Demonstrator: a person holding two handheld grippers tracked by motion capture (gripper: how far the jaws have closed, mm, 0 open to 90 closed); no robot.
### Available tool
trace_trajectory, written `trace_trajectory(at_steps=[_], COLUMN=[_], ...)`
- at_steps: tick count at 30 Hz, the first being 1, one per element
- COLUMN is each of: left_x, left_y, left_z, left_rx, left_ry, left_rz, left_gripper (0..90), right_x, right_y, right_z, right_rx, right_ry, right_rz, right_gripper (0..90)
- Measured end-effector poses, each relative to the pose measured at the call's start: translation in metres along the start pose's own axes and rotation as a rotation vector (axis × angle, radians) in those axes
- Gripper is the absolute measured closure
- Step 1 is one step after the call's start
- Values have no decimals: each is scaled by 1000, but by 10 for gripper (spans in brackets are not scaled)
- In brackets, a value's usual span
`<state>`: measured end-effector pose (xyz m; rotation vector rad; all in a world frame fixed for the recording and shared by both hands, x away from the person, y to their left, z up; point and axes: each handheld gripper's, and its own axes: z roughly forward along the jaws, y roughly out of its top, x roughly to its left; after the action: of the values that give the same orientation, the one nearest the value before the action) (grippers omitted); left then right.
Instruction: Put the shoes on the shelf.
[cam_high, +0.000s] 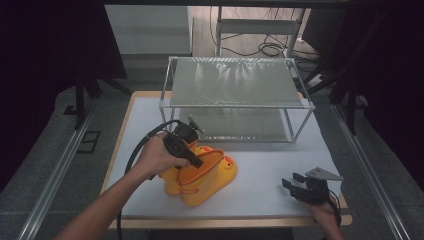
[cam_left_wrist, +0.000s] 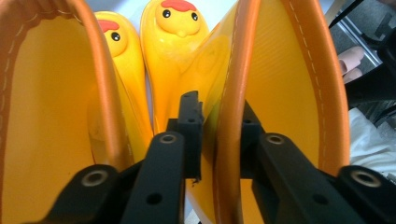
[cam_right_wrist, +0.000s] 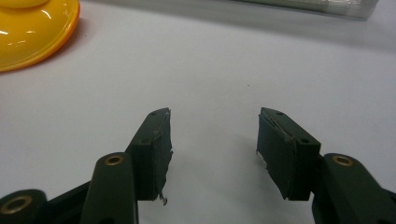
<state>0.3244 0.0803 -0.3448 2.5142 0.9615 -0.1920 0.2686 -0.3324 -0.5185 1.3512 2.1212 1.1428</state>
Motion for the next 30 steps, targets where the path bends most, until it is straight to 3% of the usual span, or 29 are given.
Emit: trace_trajectory(at_steps=[5,17,30], left_x=[0,-4,6], left_y=[2,2,-12], left_z=[-6,-43,-60], left_rx=[-32,-123,-141], left_ry=[-20,-7,-7], left_rz=[-6,-5,-23], left_gripper=[645,507,381], right_x=[-1,-2,-3], right_y=[0,0,0], right_z=[-1,-2,-2], right_rx=[-2,-2,1], right_ry=[-2,-1,-2], right_rz=[3,6,9], right_gripper=[441,437,431])
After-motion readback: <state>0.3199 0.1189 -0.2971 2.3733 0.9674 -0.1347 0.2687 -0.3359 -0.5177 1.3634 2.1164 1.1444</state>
